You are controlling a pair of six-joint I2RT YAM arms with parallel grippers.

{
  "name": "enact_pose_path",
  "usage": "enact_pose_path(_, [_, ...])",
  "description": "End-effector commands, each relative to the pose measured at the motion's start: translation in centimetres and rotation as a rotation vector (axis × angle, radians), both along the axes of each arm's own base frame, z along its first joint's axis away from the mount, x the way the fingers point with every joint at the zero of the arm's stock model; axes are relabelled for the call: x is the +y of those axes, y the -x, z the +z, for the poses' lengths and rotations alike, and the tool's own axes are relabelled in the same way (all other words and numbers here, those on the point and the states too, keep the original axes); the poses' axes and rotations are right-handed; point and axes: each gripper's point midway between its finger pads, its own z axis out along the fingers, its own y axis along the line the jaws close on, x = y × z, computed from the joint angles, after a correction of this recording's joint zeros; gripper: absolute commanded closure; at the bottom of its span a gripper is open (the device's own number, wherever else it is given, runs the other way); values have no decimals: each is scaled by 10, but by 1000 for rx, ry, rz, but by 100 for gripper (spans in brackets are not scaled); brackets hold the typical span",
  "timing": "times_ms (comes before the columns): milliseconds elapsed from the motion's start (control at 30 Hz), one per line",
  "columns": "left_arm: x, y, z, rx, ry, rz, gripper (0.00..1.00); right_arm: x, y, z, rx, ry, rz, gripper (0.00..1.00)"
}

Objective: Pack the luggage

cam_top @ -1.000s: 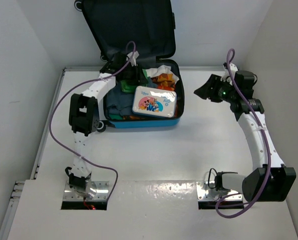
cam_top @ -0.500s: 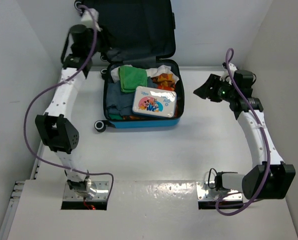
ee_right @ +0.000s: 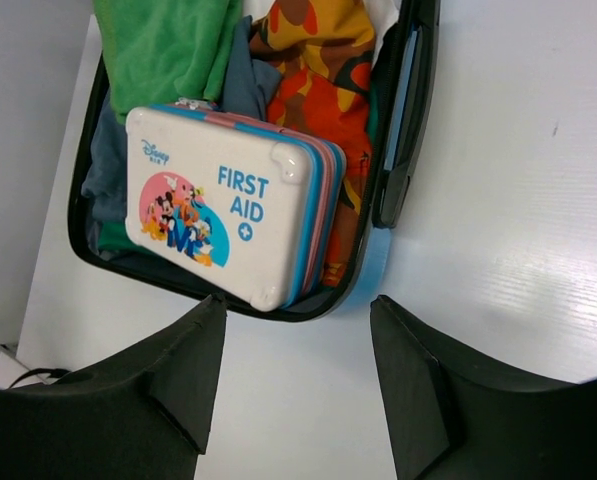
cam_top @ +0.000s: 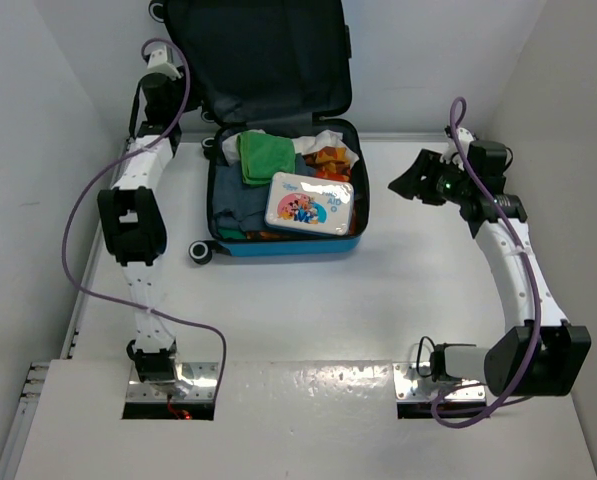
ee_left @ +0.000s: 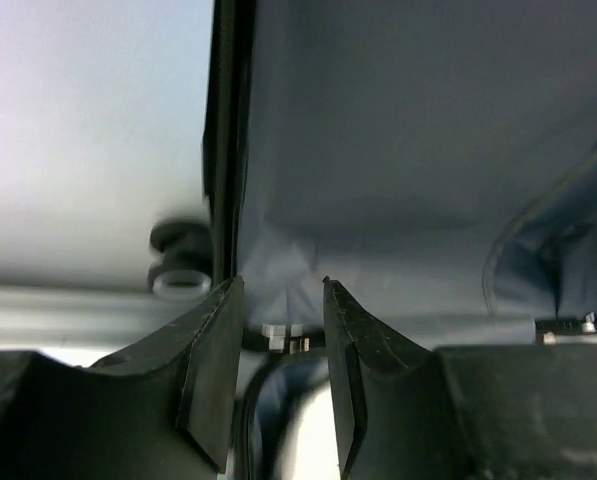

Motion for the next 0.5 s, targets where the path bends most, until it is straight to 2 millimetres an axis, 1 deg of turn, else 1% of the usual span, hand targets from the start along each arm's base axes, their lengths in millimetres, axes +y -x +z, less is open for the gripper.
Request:
enact_pose_path(0, [1, -8, 98, -306, -10, -2, 59, -7, -4, -1, -12, 24, -4, 41])
enact_pose_path(33, [4, -17, 84, -291, -8, 11, 59, -8, -3, -4, -4, 25, -5, 41])
enact_pose_path(67, [4, -18, 97, -333, -10, 11, 60, -9, -4, -3, -5, 24, -9, 41])
enact_pose_path(100, [6, -22, 92, -339, 2, 22, 60, -10, -3, -7, 2, 26, -10, 41])
enact_pose_path(133, [8, -24, 93, -357, 3, 34, 61, -11, -2, -7, 6, 24, -13, 41])
enact_pose_path(167, [10, -29, 84, -358, 16, 45, 63, -11, -2, -9, 8, 24, -12, 41])
enact_pose_path(200, [16, -31, 95, -380, 5, 74, 64, -11, -2, -10, 9, 25, -15, 41])
enact_pose_path(267, [17, -39, 91, -376, -7, 76, 64, -12, -3, -13, 16, 24, -16, 41])
enact_pose_path(333, [21, -43, 89, -385, -39, 95, 69, -12, -4, -14, 19, 22, -18, 41])
enact_pose_path(367, [21, -45, 88, -398, -50, 96, 73, -11, -4, -12, 14, 20, -16, 41])
enact_pose_path(400, [17, -44, 90, -409, -64, 76, 85, -12, -4, -13, 18, 20, -18, 41])
enact_pose_path(433, [12, -42, 94, -427, -70, 43, 91, -12, -5, -14, 20, 19, -20, 41])
enact_pose_path(467, [9, -43, 91, -432, -72, 30, 100, -12, -5, -15, 24, 17, -19, 41])
